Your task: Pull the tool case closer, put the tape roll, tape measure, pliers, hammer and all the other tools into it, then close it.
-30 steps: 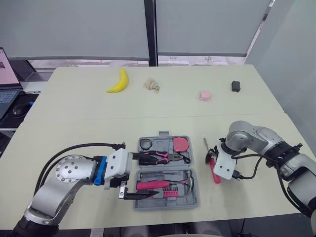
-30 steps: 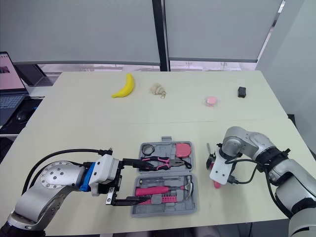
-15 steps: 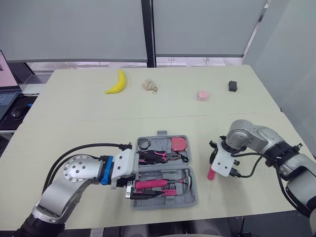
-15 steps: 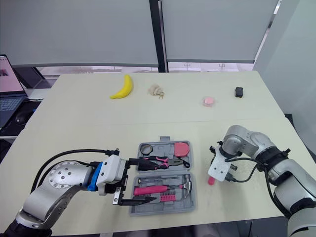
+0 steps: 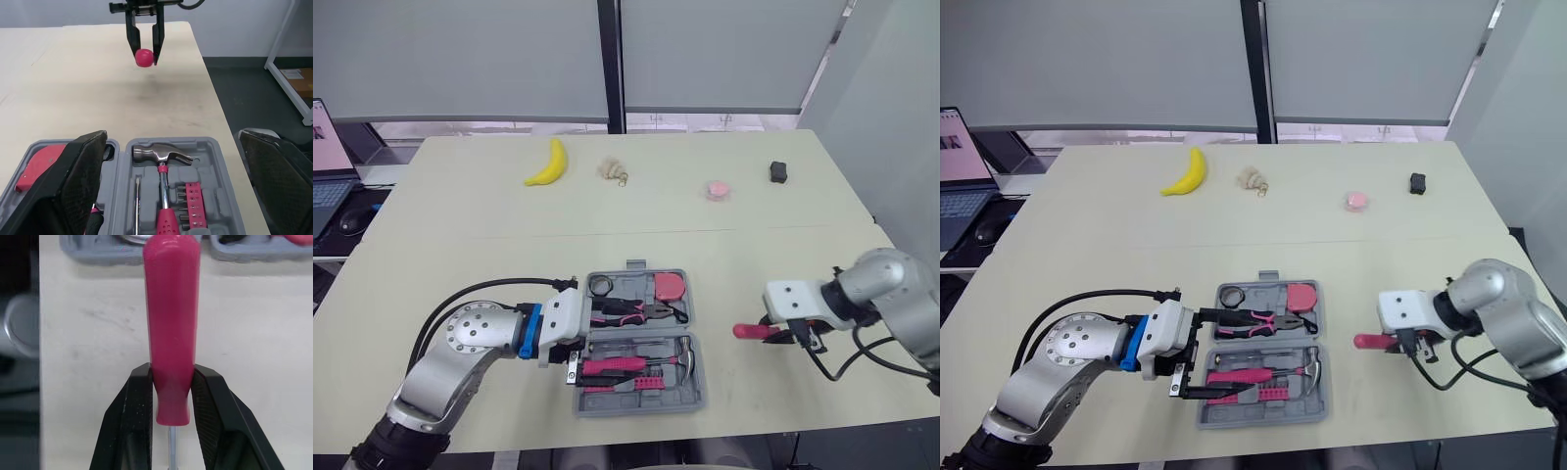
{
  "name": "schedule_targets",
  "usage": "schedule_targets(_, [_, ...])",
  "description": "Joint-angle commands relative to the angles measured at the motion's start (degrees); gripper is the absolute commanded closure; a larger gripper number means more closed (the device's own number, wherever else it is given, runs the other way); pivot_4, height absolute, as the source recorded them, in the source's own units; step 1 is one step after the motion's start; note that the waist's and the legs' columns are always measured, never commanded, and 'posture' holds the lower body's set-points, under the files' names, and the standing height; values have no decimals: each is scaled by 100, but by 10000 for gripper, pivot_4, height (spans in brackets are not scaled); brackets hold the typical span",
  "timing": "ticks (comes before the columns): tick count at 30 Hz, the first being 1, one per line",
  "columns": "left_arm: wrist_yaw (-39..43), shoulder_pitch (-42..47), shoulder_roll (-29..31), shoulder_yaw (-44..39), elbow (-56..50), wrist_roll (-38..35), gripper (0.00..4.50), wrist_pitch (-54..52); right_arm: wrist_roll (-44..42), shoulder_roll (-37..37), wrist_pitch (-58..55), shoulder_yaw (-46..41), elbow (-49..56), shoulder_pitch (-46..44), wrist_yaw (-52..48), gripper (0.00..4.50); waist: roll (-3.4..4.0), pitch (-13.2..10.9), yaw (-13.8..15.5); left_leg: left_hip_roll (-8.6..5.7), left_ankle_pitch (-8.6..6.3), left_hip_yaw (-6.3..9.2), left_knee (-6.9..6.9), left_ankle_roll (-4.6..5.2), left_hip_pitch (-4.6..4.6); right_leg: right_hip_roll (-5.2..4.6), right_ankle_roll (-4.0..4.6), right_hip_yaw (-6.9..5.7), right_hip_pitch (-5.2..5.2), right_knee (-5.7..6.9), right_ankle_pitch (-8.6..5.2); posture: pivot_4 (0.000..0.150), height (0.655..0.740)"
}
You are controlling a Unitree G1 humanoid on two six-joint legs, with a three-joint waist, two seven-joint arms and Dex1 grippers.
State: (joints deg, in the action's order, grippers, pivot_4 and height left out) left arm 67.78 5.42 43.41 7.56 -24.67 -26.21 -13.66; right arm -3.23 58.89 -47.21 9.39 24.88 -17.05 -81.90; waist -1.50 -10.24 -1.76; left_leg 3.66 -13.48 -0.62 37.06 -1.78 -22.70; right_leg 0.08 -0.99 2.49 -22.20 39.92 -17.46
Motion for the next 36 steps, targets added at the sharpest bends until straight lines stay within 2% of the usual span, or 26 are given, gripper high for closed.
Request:
schedule_targets(1, [73, 107, -26, 35, 22, 81, 0, 179, -488, -212, -1924, -578, 520, 167, 658, 36320, -1, 1, -4, 0, 0, -1, 1, -1, 1, 0, -1, 0, 0, 0, 0, 1500, 7274])
schedule_targets(6, [94, 275, -93, 165, 106, 184, 0, 257, -423, -1327, -3133, -798, 524, 275, 2296, 36321, -6, 1, -4, -4, 5, -2, 1, -9, -4, 1, -4, 2, -2, -2, 0, 1500, 7274])
schedule_targets(11, [60, 432, -200, 237, 60, 129, 0, 117, 18, -2767, -3095, -867, 151, 209, 4113, 36321, -5, 1, -5, -3, 6, -2, -3, -10, -14, 7, -8, 3, -12, -4, -1, 1500, 7274])
schedule_targets(14, [55, 463, -248, 278, 67, 158, 0, 103, 116, -3312, -2875, -824, -120, 166, 4800, 36328, -5, 1, -5, -3, 5, -1, -5, -10, -20, 6, -10, 3, -14, -7, -2, 1500, 7274])
schedule_targets(19, [58, 471, -287, 323, 115, 192, 0, 148, 92, -3638, -2309, -606, -470, 262, 5350, 36354, -5, 1, -7, -3, 5, -1, -8, -10, -21, 6, -11, 2, -14, -11, -3, 1500, 7274])
schedule_targets(26, [51, 459, -323, 355, 160, 235, 0, 210, 48, -3587, -1654, -305, -700, 452, 5600, 36354, -6, 1, -11, -1, 5, 0, -8, -10, -19, 8, -12, 3, -12, -10, -4, 1500, 7274])
schedule_targets(27, [52, 456, -328, 353, 166, 240, 0, 217, 27, -3583, -1604, -315, -691, 466, 5613, 29306, -6, 2, -12, -1, 5, -1, -8, -10, -19, 8, -14, 2, -12, -10, -5, 1500, 7274])
schedule_targets(31, [61, 427, -332, 301, 180, 199, 0, 226, -159, -3383, -1535, -387, -343, 530, 5471, 19845, -6, 1, -8, -1, 5, 0, -6, -10, -19, 8, -37, 3, -12, -8, -18, 1500, 7274])
schedule_targets(35, [35, 335, -273, 62, 118, -113, 0, 11, -564, -2946, -1554, -723, 489, 765, 5096, 9347, -5, 1, -6, -1, 5, 2, -9, -9, -22, 7, -39, 3, -12, -13, -20, 1500, 7274])
schedule_targets(36, [34, 315, -253, 19, 116, -147, 0, -8, -627, -2858, -1483, -810, 624, 859, 5051, 9347, -6, 1, -5, 0, 4, 3, -10, -9, -22, 8, -40, 3, -12, -14, -21, 1500, 7274])
